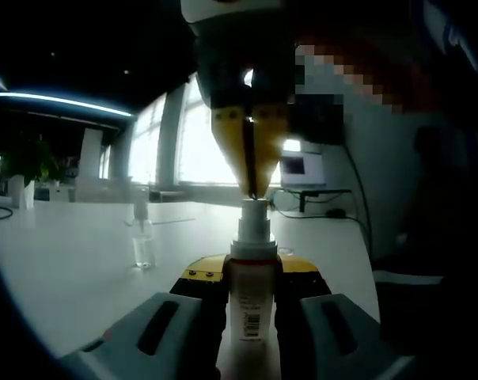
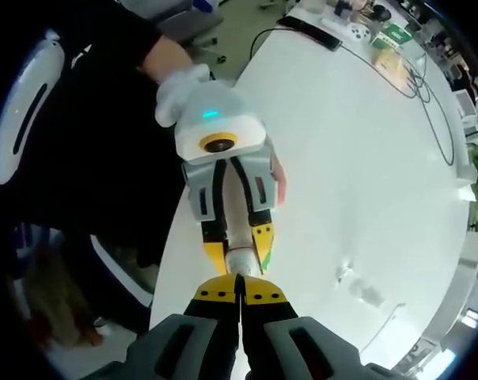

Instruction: Clamp pump bottle remove cover press pump head put on cover

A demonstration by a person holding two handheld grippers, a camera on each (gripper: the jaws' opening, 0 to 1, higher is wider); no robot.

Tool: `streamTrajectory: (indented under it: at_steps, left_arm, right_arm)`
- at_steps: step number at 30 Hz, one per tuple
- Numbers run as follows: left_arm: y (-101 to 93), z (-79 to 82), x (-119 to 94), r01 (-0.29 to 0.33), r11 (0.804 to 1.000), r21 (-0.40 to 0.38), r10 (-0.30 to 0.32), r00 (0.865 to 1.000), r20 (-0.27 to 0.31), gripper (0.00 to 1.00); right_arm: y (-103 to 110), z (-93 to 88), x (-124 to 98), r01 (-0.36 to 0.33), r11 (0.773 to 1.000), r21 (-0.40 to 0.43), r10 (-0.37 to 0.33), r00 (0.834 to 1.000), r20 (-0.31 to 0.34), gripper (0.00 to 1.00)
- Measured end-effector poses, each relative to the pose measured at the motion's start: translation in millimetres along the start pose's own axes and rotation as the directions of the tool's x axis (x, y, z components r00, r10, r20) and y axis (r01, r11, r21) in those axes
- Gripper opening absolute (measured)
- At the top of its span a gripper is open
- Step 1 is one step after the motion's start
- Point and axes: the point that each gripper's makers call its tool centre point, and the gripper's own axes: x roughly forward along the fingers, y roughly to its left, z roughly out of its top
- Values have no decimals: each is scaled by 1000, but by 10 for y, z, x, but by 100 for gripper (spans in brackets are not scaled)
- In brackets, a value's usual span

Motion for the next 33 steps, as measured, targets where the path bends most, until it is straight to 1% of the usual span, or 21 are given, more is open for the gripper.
streamTrajectory:
  at_steps: [19,21,27,29,33]
  left_arm:
    - [1,0,-4,-1,1000,0,1,1000,0,13]
    - [1,-1,-4,-1,1000,1,1,1000,0,13]
    - [-3,1,-5,-1,1000,2,1,1000,0,13]
    - [-5,2,-5,0,1000,1,0,1000,0,13]
    - [-6,3,-4,0,1000,1,0,1000,0,13]
  right_arm:
    - [11,6,62,9,1000,-9,-9,998,-58,0]
    - [9,5,58,9,1000,-5,-9,998,-56,0]
    - [-5,-15,8,8,1000,21,-8,1000,-15,0]
    - [-2,-9,7,10,999,31,-10,1000,-12,0]
    - [2,-7,-4,19,1000,22,-19,1000,-17,0]
